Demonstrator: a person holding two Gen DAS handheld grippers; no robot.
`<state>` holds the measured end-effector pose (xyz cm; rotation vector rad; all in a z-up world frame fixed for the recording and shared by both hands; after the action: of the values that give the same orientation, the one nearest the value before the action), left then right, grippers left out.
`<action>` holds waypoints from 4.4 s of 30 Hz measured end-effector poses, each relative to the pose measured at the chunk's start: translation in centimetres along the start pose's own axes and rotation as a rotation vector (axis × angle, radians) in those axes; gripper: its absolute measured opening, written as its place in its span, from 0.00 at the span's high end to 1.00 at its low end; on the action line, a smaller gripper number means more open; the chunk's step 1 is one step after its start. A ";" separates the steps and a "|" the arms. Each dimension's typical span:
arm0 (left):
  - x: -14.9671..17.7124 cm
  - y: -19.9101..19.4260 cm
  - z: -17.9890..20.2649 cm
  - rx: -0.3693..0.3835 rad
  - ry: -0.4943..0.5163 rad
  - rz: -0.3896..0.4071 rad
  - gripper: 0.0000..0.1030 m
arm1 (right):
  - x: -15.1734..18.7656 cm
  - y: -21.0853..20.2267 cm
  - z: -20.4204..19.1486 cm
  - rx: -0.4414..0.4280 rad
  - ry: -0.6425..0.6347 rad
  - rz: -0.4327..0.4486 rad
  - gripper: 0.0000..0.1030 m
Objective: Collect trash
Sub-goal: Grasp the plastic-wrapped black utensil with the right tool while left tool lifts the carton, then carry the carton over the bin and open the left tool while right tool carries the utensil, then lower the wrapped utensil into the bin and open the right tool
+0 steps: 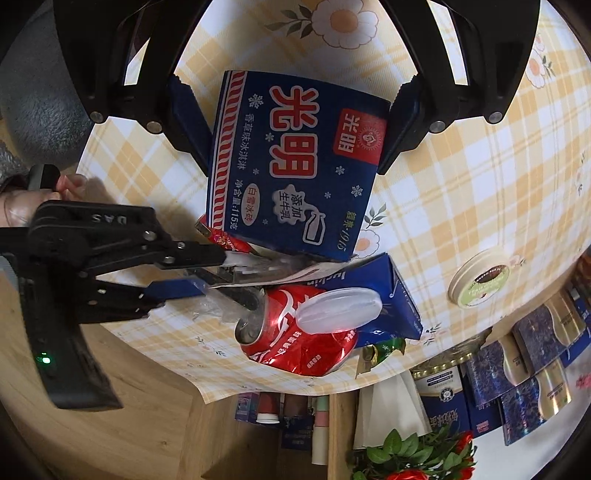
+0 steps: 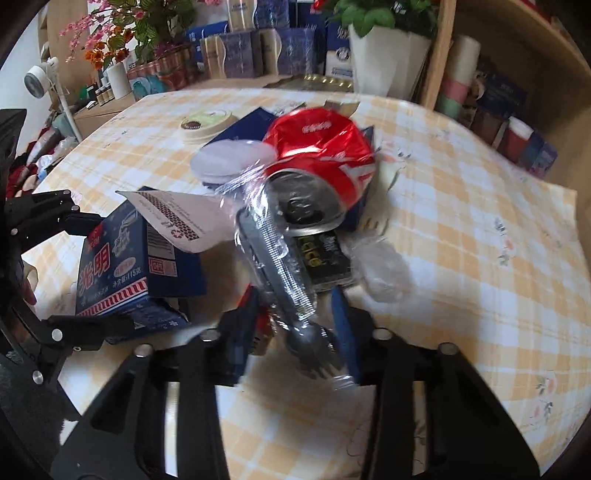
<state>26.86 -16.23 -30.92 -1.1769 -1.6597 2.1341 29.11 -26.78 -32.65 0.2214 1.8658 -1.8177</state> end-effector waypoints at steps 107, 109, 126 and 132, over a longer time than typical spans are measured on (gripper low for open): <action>20.9 -16.7 0.0 -0.287 -0.370 0.339 0.06 | 19.2 -4.7 -16.8 -0.166 0.025 0.013 0.81; 20.9 -16.5 -0.1 -0.288 -0.374 0.333 0.06 | 19.3 -3.9 -16.6 -0.159 0.032 -0.006 0.81; 22.1 -16.7 -2.2 -0.251 -0.492 0.346 0.06 | 20.5 -1.7 -16.7 -0.148 0.043 -0.087 0.77; 22.2 -16.9 -2.3 -0.251 -0.498 0.354 0.06 | 20.0 -2.2 -16.5 -0.120 0.049 -0.054 0.29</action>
<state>8.51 4.40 -26.37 -1.1360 -2.1066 2.6690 6.96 -15.74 -40.70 0.1757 2.0256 -1.7426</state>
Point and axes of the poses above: each gripper's, at about its wrist camera, not at the fingertips, and y roughly the way its jaws point, z to its right, x to its underside, the point moved 9 cm from there along y, roughly the way its jaws point, and after that the axes turned 10 degrees about -z, right-handed, at the moved point
